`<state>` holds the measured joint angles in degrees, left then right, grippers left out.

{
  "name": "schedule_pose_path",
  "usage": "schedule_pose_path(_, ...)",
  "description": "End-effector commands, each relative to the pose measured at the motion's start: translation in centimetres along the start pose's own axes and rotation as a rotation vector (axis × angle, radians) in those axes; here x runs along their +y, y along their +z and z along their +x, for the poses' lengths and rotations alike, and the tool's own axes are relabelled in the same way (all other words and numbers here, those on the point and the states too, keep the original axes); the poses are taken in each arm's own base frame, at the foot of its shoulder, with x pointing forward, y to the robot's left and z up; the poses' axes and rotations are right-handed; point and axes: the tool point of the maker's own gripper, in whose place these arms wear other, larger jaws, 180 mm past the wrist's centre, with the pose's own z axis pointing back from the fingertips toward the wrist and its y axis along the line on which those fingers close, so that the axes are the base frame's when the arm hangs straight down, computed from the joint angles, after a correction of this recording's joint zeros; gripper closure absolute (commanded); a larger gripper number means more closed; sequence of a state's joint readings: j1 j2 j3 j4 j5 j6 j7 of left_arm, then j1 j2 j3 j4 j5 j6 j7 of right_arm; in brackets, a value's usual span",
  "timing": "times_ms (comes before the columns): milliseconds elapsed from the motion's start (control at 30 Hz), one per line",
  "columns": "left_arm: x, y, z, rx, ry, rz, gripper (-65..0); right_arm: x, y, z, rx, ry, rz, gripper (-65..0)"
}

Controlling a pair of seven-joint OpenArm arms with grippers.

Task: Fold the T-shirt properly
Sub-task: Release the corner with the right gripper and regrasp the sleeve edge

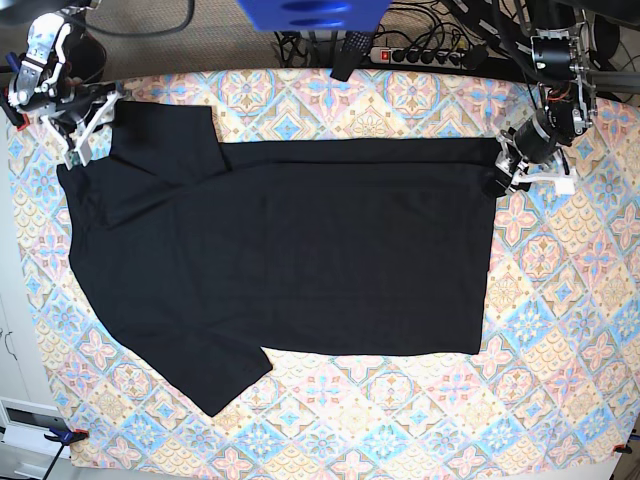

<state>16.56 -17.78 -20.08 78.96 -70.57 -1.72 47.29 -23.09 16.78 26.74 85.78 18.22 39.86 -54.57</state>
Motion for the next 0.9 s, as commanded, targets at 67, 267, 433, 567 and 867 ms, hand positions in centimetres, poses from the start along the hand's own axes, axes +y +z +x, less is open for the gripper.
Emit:
schedule_pose_path(67, -0.7, 0.3, 0.8, -0.014, -0.017, -0.021, -22.6, -0.7, 0.2, 1.2, -0.064, -0.006, -0.003, -25.2)
schedule_pose_path(267, -0.8, 0.3, 0.8, -0.014, -0.017, -0.023, -22.4, -0.5, -0.8, -0.8, -0.019, -0.051, 0.018, -25.2)
schedule_pose_path(433, -0.7, 0.3, 0.8, -0.014, -0.02, -0.021, -22.4, 2.2, -1.8, -0.7, 0.007, 0.014, 0.081, -25.2)
schedule_pose_path(567, -0.7, 0.3, 0.8, -0.014, -0.02, -0.021, -22.4, 4.1, -2.5, -0.8, 0.025, 0.057, 0.126, -24.5)
schedule_pose_path(867, -0.6, 0.3, 0.8, -0.016, -0.019, -0.019, -22.3, 4.4, -2.2, 0.2, 0.001, 0.077, 0.126, -1.4)
